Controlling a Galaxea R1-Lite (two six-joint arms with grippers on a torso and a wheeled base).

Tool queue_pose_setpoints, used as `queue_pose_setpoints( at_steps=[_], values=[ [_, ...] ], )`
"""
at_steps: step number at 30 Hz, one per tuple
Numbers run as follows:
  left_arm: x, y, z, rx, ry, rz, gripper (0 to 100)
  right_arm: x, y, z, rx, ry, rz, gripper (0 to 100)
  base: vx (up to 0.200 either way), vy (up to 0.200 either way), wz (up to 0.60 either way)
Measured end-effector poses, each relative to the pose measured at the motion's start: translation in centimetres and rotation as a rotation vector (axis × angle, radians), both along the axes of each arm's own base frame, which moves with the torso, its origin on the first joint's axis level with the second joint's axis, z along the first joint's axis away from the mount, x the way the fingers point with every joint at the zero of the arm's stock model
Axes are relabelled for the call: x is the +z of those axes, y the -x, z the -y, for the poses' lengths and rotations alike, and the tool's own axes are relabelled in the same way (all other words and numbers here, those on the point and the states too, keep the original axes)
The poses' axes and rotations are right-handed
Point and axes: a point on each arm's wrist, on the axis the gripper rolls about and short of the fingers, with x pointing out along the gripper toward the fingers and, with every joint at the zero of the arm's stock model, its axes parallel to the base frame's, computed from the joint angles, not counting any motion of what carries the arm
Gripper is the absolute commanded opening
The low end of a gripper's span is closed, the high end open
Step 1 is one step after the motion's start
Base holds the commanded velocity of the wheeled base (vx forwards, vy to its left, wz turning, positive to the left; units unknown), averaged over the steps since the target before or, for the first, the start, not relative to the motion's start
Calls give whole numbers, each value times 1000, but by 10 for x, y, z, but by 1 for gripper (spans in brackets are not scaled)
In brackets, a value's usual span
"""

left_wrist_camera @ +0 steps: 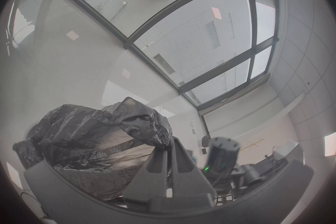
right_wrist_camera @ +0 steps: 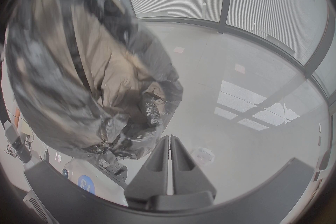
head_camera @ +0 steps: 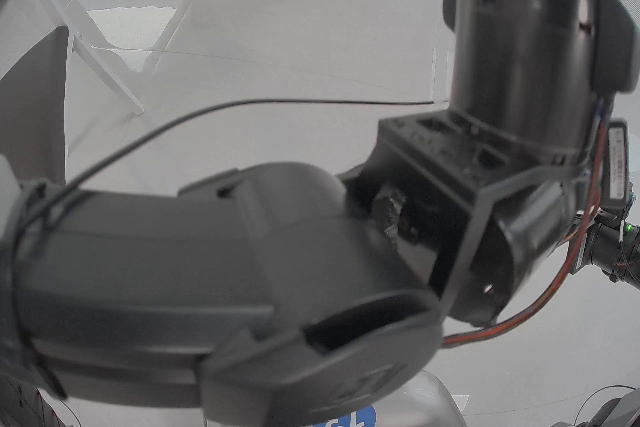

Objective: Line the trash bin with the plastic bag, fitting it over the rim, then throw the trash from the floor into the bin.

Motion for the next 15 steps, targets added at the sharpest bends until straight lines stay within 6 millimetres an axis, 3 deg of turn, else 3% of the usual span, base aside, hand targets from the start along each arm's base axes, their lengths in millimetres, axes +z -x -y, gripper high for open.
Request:
queue_pose_setpoints(
  at_steps=[15],
  values=[
    [-91, -57, -19, 109, -100, -88, 0, -3, 10, 8, -29, -1, 4, 0, 0, 0, 0]
  ],
)
